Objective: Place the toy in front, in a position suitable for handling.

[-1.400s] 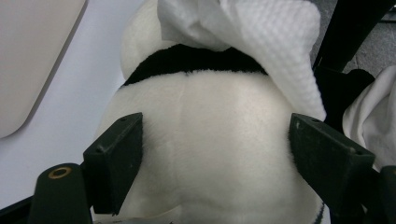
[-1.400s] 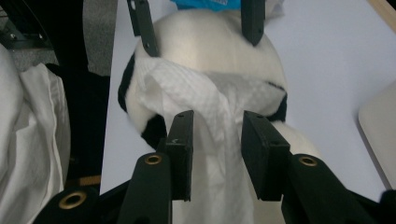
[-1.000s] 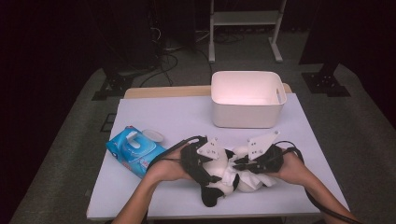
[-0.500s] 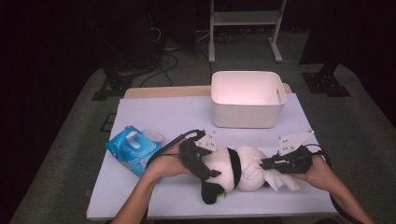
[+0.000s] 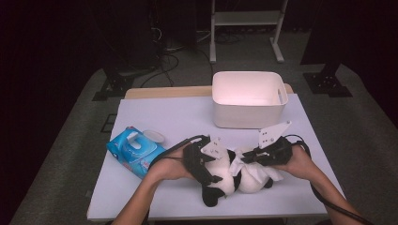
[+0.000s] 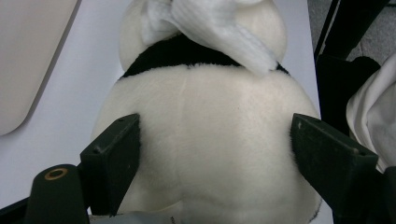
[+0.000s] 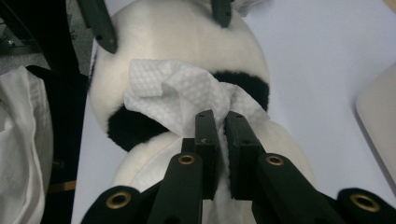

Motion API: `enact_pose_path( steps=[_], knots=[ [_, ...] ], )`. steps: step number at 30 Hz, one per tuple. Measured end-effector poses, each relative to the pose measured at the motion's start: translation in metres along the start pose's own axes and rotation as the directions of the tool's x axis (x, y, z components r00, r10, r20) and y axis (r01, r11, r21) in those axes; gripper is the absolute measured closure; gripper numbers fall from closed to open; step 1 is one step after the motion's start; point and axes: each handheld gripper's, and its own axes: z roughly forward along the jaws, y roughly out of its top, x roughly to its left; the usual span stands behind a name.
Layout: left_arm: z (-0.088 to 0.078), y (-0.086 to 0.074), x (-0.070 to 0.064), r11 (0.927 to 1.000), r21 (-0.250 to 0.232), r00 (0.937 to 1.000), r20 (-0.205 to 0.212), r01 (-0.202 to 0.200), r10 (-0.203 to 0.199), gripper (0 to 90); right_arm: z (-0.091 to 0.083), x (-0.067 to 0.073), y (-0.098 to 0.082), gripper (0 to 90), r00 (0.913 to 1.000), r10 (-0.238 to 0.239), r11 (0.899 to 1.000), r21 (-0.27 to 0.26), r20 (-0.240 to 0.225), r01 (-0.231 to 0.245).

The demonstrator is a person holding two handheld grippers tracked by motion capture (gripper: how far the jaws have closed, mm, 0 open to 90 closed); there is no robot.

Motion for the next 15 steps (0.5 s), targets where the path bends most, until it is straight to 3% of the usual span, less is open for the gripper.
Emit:
enact_pose_path(
  steps=[6, 11, 15],
  knots=[
    [-0.003, 0.001, 0.005, 0.9995, -0.022, 0.9992, -0.03, 0.024, -0.025, 17.4, -0.011, -0.007, -0.02, 83.8, 0.9979, 0.064, 0.998, -0.007, 0.012, -0.064],
    [-0.007, 0.005, 0.01, 0.9996, 0.014, 0.9963, -0.083, 0.023, -0.022, 17.5, -0.017, -0.001, -0.035, 84.0, 0.9959, 0.09, 0.996, -0.009, 0.009, -0.09],
    [-0.007, 0.006, 0.012, 0.9989, 0.031, 0.9976, -0.062, 0.034, -0.032, 17.5, -0.019, 0.007, -0.038, 84.0, 0.9967, 0.081, 0.997, 0.009, -0.005, -0.081]
  ],
)
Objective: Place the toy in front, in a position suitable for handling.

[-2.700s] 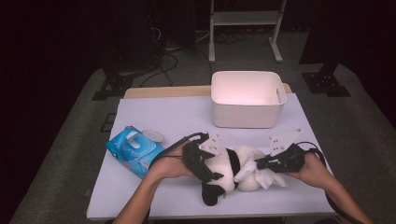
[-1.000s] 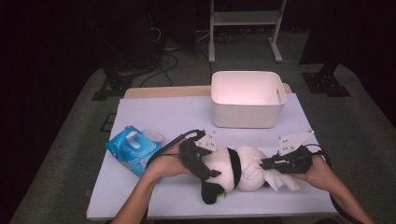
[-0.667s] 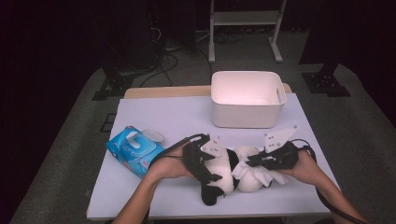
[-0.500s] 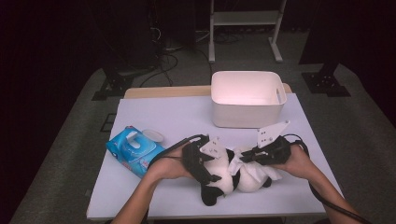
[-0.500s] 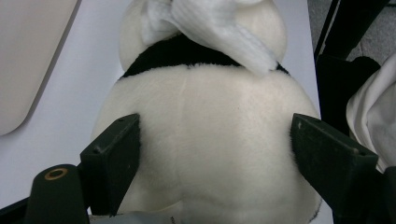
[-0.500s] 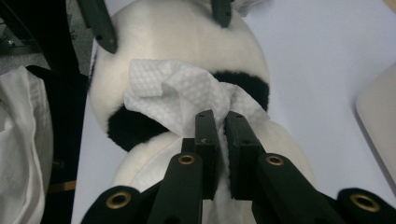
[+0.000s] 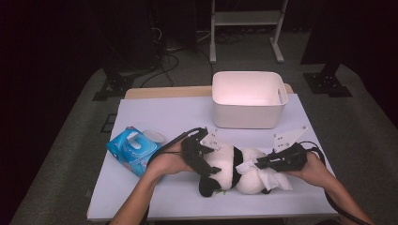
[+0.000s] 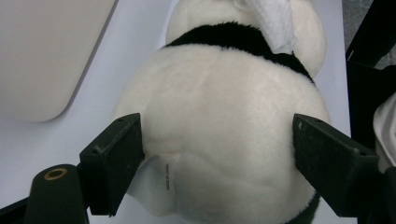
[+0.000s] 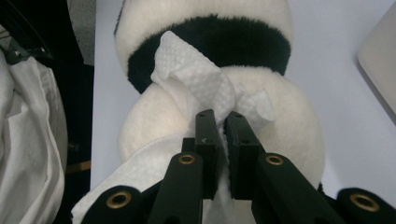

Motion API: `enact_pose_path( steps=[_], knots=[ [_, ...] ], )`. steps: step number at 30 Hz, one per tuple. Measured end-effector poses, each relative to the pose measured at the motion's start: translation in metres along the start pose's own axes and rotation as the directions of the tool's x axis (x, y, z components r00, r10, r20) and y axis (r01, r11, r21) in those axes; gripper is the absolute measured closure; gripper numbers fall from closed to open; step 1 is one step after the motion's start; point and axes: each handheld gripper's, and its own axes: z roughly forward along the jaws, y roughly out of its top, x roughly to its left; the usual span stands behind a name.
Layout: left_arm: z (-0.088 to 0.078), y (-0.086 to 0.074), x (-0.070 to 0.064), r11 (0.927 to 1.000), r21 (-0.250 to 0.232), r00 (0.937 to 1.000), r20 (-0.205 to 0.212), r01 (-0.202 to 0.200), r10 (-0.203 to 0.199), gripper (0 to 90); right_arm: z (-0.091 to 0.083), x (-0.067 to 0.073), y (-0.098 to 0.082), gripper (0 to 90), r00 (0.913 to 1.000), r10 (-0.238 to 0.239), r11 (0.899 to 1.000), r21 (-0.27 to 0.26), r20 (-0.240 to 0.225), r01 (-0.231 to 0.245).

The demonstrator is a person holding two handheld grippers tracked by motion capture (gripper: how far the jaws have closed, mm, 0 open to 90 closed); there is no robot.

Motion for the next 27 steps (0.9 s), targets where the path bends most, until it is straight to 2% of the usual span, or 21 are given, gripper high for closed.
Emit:
enact_pose_path(
  steps=[2, 5, 9, 14, 17, 20, 23, 27],
  knots=[
    [0.002, 0.0, -0.002, 0.9996, 0.021, 0.9998, 0.01, -0.018, 0.018, 17.4, 0.0, 0.004, 0.001, 83.9, 0.9999, -0.013, 1.0, 0.007, -0.002, 0.013],
    [0.005, -0.003, -0.003, 0.9985, 0.051, 0.9996, 0.019, -0.02, 0.019, 17.4, 0.001, 0.007, 0.008, 83.9, 0.9995, -0.031, 1.0, 0.0, 0.004, 0.031],
    [0.005, -0.008, -0.005, 0.9997, 0.025, 0.9995, 0.031, -0.006, 0.005, 17.4, 0.012, 0.007, 0.024, 84.0, 0.9977, -0.068, 0.998, -0.012, -0.006, 0.068],
    [0.005, -0.009, -0.009, 0.999, 0.042, 0.9998, 0.013, -0.015, 0.014, 17.8, 0.026, 0.005, 0.04, 83.9, 0.9954, -0.095, 0.995, -0.011, -0.015, 0.095],
    [0.005, -0.011, -0.009, 0.9994, 0.031, 0.9998, 0.012, -0.015, 0.015, 18.0, 0.019, 0.003, 0.033, 83.9, 0.9967, -0.081, 0.996, -0.024, -0.001, 0.081],
    [0.006, -0.01, -0.01, 0.9994, 0.032, 0.9998, 0.012, -0.014, 0.014, 18.0, 0.008, 0.001, 0.018, 83.9, 0.9989, -0.04, 0.998, -0.04, 0.024, 0.041],
    [0.006, -0.008, -0.01, 0.9988, 0.045, 0.9997, 0.013, -0.019, 0.019, 17.9, 0.0, 0.0, 0.009, 80.4, 0.9999, 0.002, 0.999, -0.055, 0.016, -0.001],
    [0.005, -0.009, -0.009, 0.9988, 0.046, 0.9998, 0.012, -0.018, 0.018, 17.9, -0.009, 0.004, 0.014, 72.1, 0.9993, -0.021, 0.998, -0.063, 0.032, 0.023]
  ],
)
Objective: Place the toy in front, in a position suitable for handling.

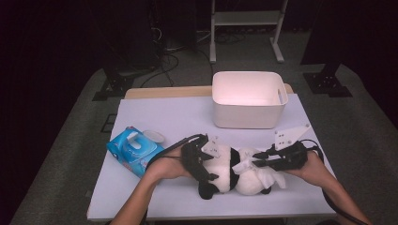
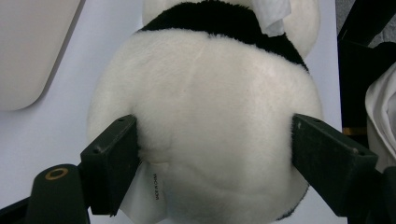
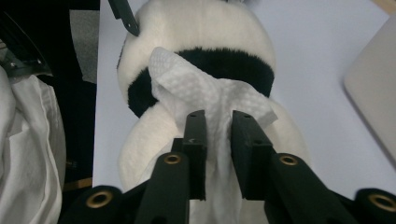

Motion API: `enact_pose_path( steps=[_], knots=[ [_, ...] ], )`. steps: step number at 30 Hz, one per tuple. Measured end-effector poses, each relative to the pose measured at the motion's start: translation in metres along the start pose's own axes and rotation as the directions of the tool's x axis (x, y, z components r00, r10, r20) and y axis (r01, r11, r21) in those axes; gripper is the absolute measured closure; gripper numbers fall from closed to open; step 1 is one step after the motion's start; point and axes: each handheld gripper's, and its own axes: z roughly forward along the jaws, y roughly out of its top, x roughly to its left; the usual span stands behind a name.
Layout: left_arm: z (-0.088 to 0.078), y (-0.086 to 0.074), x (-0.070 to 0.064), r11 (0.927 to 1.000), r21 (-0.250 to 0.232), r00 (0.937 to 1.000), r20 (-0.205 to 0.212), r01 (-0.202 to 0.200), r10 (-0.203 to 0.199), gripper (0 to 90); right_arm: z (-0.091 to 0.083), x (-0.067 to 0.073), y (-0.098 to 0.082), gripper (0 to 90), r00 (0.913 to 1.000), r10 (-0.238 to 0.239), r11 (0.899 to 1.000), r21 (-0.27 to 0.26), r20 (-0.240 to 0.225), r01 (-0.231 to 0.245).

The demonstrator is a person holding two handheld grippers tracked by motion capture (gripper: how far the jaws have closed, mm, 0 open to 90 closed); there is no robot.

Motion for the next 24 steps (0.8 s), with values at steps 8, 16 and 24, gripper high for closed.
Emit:
enact_pose_path(
  steps=[8, 16, 24],
  knots=[
    [0.0, -0.001, 0.0, 1.0, -0.005, 1.0, 0.001, 0.003, -0.003, 17.8, -0.015, 0.008, -0.018, 67.6, 0.9993, 0.014, 1.0, 0.021, 0.035, -0.015],
    [0.0, 0.001, -0.006, 0.9997, -0.01, 0.9998, 0.001, -0.022, 0.022, 17.8, 0.001, 0.009, -0.008, 67.7, 0.9995, -0.009, 1.0, 0.015, 0.032, 0.009],
    [0.0, -0.003, -0.008, 0.9999, -0.011, 0.9999, -0.005, -0.013, 0.013, 17.9, 0.031, 0.006, 0.017, 82.6, 0.996, -0.088, 0.995, 0.037, 0.011, 0.088]
  ],
)
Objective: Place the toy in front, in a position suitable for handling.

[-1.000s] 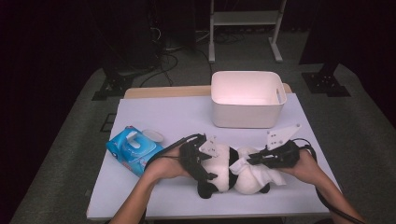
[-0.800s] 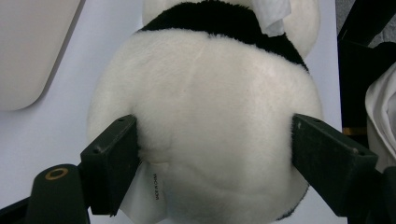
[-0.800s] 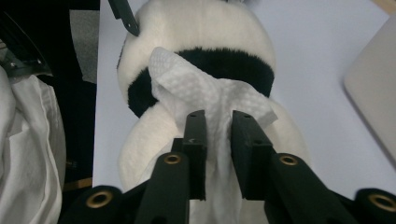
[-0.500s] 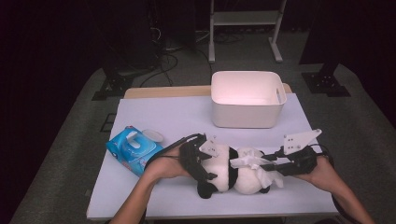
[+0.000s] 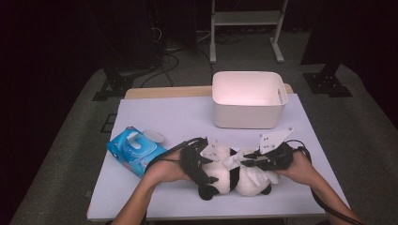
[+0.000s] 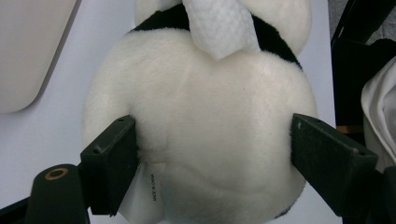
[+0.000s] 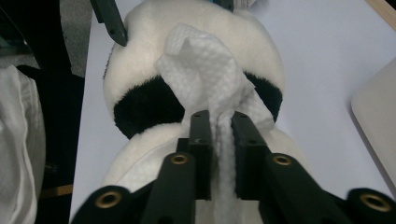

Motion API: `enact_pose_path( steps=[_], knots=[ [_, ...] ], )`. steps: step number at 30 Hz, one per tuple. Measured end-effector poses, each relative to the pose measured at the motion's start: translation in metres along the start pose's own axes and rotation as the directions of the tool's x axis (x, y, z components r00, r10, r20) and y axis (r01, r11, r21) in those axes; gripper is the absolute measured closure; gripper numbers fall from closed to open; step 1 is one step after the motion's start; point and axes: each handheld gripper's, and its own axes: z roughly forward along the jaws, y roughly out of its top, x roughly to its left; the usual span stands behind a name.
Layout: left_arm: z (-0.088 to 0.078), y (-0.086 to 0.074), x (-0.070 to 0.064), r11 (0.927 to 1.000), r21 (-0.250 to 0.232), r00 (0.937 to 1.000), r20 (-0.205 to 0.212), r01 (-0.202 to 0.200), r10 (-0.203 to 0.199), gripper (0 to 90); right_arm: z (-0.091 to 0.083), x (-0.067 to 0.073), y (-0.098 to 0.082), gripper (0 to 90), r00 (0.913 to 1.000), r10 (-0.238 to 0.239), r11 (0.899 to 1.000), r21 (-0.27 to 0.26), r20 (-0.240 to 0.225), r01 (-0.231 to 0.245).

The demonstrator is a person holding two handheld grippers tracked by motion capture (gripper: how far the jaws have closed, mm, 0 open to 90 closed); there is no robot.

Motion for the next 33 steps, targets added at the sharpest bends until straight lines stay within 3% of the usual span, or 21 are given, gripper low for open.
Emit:
enact_pose_path(
  steps=[6, 9, 13, 21, 26, 30, 33],
  knots=[
    [0.0, -0.001, -0.004, 0.9999, -0.014, 1.0, -0.003, -0.009, 0.009, 17.9, -0.013, -0.007, -0.013, 84.5, 0.9989, 0.034, 0.999, 0.002, 0.034, -0.034],
    [-0.001, -0.002, -0.006, 0.9996, -0.024, 0.9999, -0.001, -0.013, 0.013, 17.9, -0.026, -0.01, -0.03, 84.4, 0.995, 0.092, 0.996, -0.011, 0.038, -0.092],
    [-0.001, -0.002, -0.009, 0.9994, -0.029, 0.9998, -0.006, -0.02, 0.02, 17.9, -0.035, -0.011, -0.045, 84.3, 0.9898, 0.135, 0.991, -0.022, 0.043, -0.135],
    [-0.01, -0.003, 0.0, 0.9991, -0.04, 0.9997, 0.021, 0.014, -0.013, 17.7, -0.018, -0.009, -0.024, 84.1, 0.9972, 0.073, 0.997, 0.005, 0.015, -0.073],
    [-0.015, 0.002, 0.007, 0.9943, -0.105, 0.9991, 0.042, 0.017, -0.012, 17.8, -0.019, -0.007, -0.029, 84.1, 0.9959, 0.088, 0.996, 0.006, -0.023, -0.087],
    [-0.008, 0.004, 0.01, 0.9958, -0.087, 0.9985, 0.049, 0.027, -0.023, 17.7, -0.021, -0.003, -0.031, 84.1, 0.9957, 0.089, 0.996, 0.009, -0.025, -0.088],
    [-0.003, 0.004, 0.006, 0.9985, -0.055, 0.9988, 0.049, 0.011, -0.008, 17.6, -0.021, -0.005, -0.028, 84.2, 0.9963, 0.086, 0.996, -0.006, -0.008, -0.086]
  ],
)
